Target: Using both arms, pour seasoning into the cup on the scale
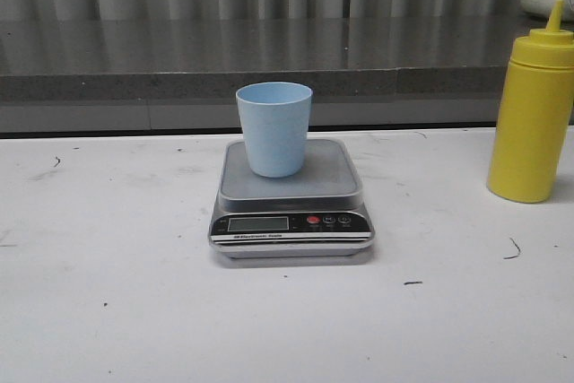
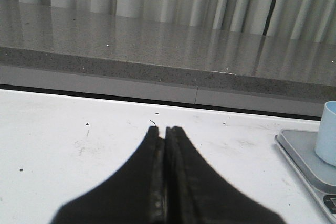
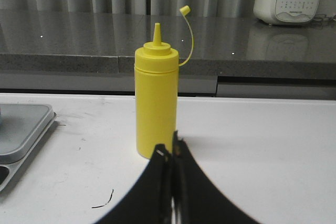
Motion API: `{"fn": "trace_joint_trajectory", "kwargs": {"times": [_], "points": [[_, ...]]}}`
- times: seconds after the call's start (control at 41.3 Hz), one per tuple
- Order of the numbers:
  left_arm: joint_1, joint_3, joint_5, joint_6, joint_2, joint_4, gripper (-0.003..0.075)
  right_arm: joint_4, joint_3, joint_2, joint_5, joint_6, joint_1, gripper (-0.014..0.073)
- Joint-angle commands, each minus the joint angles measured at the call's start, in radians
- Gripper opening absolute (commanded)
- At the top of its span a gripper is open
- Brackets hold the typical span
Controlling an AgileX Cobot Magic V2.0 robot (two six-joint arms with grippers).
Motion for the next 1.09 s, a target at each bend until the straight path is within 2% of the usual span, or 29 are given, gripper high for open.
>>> {"fn": "trace_joint_trajectory", "kwargs": {"times": [0.0,1.064], "points": [[0.002,0.017,-0.083,-0.005,-0.022,-0.01,-0.002,-0.001,-0.005,-0.018,-0.093,-0.006,-0.007,-0.0069],[0.002,0.017,-0.083,-0.005,-0.022,-0.01,-0.002,0.014,-0.005,-0.018,-0.124,-0.004,0.016,-0.0069]]}}
